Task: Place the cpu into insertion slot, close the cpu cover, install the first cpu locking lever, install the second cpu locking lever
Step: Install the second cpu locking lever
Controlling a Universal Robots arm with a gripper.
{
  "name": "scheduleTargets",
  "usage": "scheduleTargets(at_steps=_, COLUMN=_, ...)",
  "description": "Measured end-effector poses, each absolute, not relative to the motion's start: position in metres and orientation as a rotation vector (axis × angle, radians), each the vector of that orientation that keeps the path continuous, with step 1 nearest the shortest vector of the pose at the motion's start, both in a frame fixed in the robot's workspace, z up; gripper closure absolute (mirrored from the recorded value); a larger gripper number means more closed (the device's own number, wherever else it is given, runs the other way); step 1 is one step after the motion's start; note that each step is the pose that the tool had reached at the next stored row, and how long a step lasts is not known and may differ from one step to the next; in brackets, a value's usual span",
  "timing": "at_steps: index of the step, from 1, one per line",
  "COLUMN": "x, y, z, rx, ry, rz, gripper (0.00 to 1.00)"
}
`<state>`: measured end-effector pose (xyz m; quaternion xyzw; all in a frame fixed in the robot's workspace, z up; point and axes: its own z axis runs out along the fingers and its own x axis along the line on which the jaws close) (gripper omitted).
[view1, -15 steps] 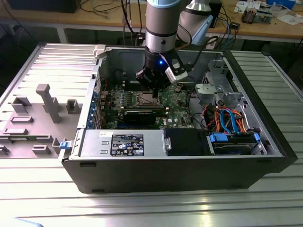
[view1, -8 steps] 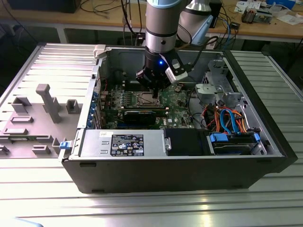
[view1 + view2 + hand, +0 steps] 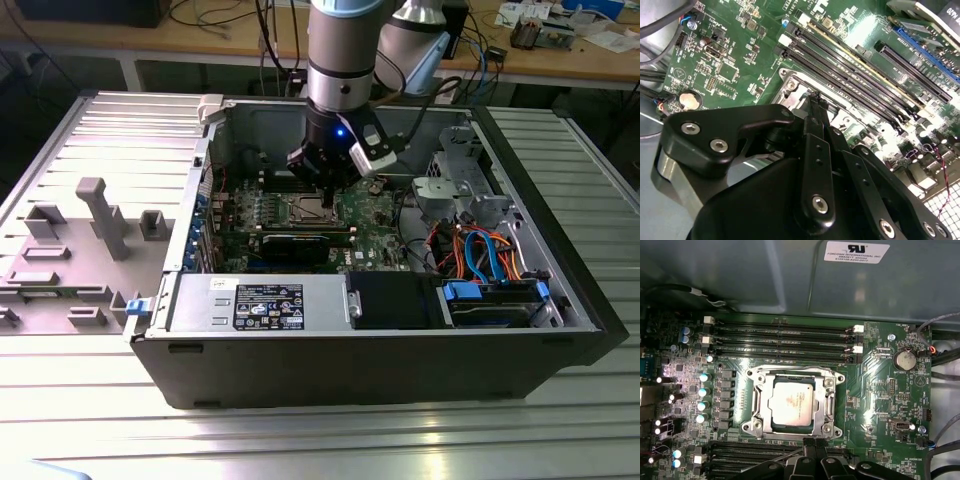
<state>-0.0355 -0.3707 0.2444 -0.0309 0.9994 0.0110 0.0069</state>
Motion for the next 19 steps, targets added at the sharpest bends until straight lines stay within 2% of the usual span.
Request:
scheduleTargets(at_steps=5, x=-0.036, y=-0.377, z=0.245, rx=-0.097, ry=3.138, rz=0.038, gripper=0.89)
scheduleTargets(at_steps=9, x=-0.040, y=-0.381, z=0.244, rx=-0.100, ry=3.139, rz=0.076, gripper=0.89)
scheduleTargets(at_steps=19, x=-0.049, y=-0.385, z=0.237, rx=-0.122, ry=3.167, rz=0.080, gripper=0.89)
